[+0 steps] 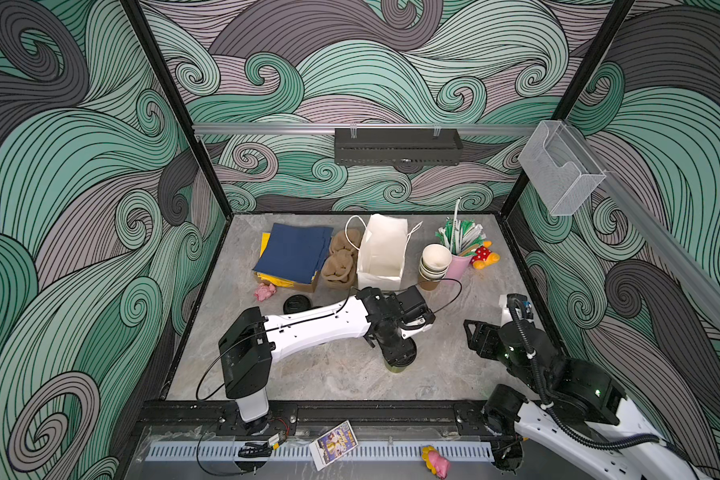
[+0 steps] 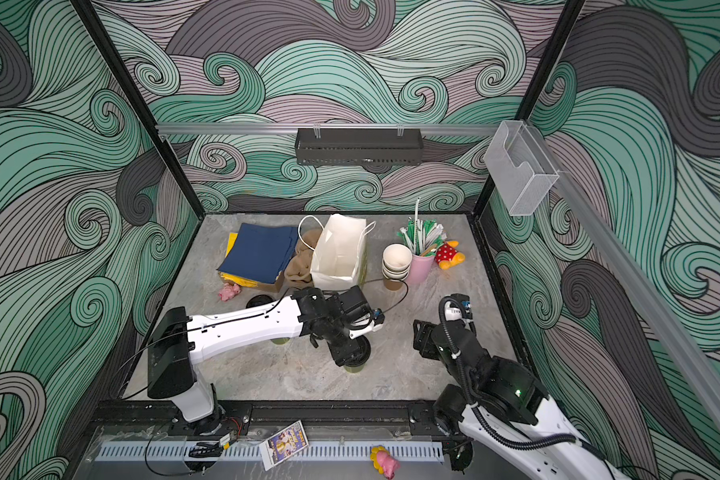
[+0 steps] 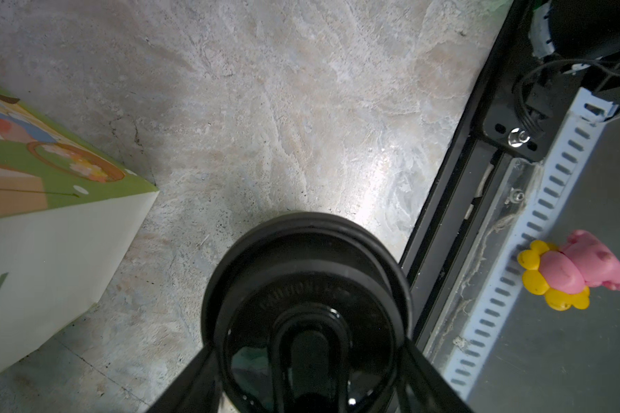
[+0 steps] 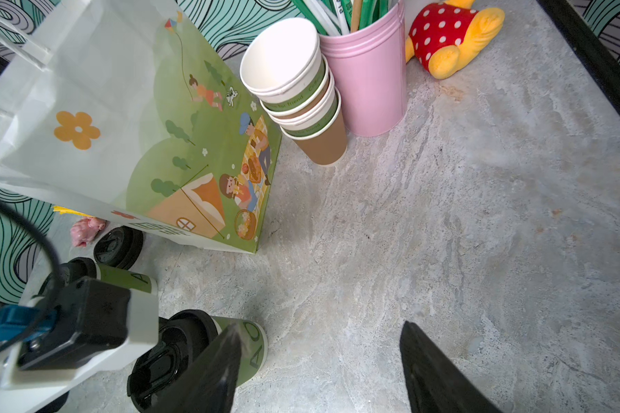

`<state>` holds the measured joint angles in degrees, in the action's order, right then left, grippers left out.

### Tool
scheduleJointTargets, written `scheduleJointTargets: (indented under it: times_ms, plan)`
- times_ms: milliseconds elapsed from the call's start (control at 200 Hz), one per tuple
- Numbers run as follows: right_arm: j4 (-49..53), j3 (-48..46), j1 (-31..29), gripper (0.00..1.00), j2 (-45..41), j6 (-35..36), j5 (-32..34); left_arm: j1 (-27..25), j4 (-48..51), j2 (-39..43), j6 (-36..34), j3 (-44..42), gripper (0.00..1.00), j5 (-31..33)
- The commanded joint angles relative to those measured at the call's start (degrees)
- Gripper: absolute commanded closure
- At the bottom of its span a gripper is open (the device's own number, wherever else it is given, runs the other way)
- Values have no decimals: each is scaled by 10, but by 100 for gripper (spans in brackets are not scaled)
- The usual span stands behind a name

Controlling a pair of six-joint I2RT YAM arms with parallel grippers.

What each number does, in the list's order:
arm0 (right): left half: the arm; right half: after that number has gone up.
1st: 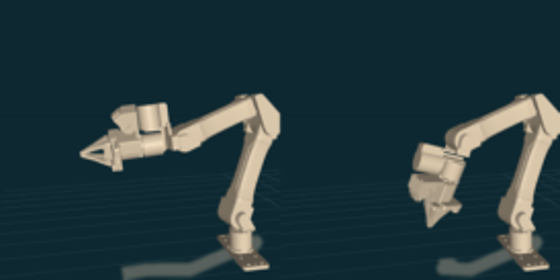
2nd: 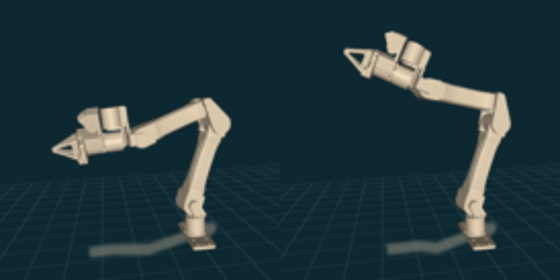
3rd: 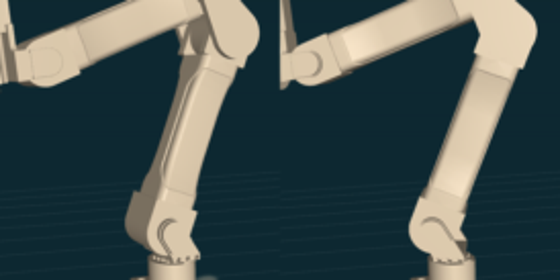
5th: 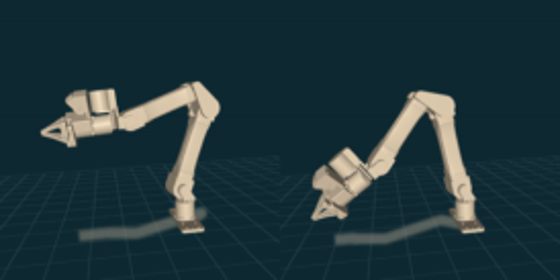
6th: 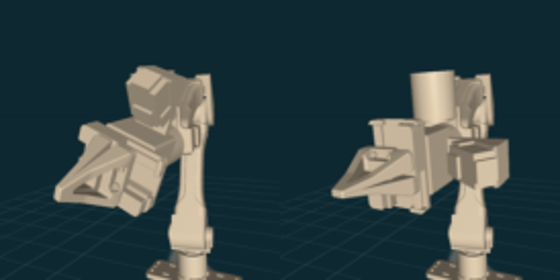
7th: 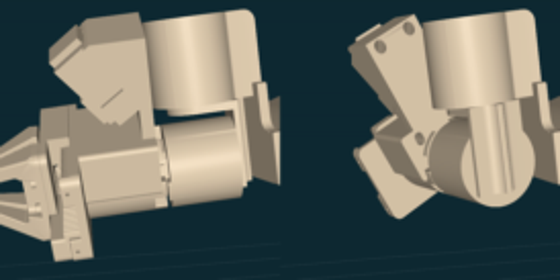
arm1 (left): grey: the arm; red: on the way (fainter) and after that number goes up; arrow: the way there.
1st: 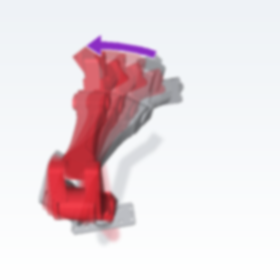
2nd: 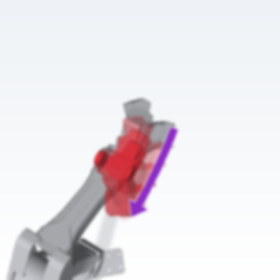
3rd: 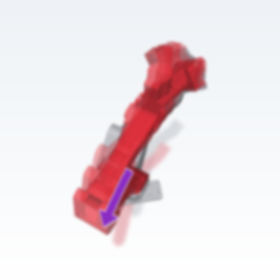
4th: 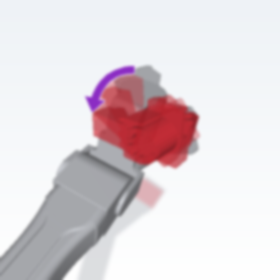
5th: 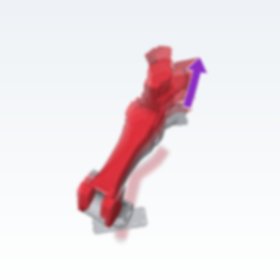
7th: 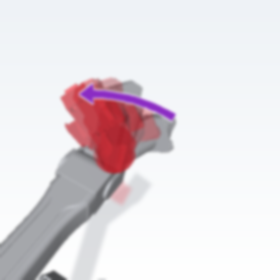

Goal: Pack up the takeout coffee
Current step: 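Reach the right gripper to the cup body and grip it below the lid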

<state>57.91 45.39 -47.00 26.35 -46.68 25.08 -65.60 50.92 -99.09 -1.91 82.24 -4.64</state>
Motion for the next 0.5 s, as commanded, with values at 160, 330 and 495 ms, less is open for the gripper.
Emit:
scheduleJointTargets:
  times_ms: [160,330,495]
  plan:
    - [5,-37,2,31,42,-45,-95,-9,13,-9,-30,-31,34,24]
    - [-12,-69,2,33,48,-65,-163,-10,20,-17,-33,-28,34,30]
    - [-62,-113,2,33,45,-83,-229,-10,25,-21,-33,-24,34,35]
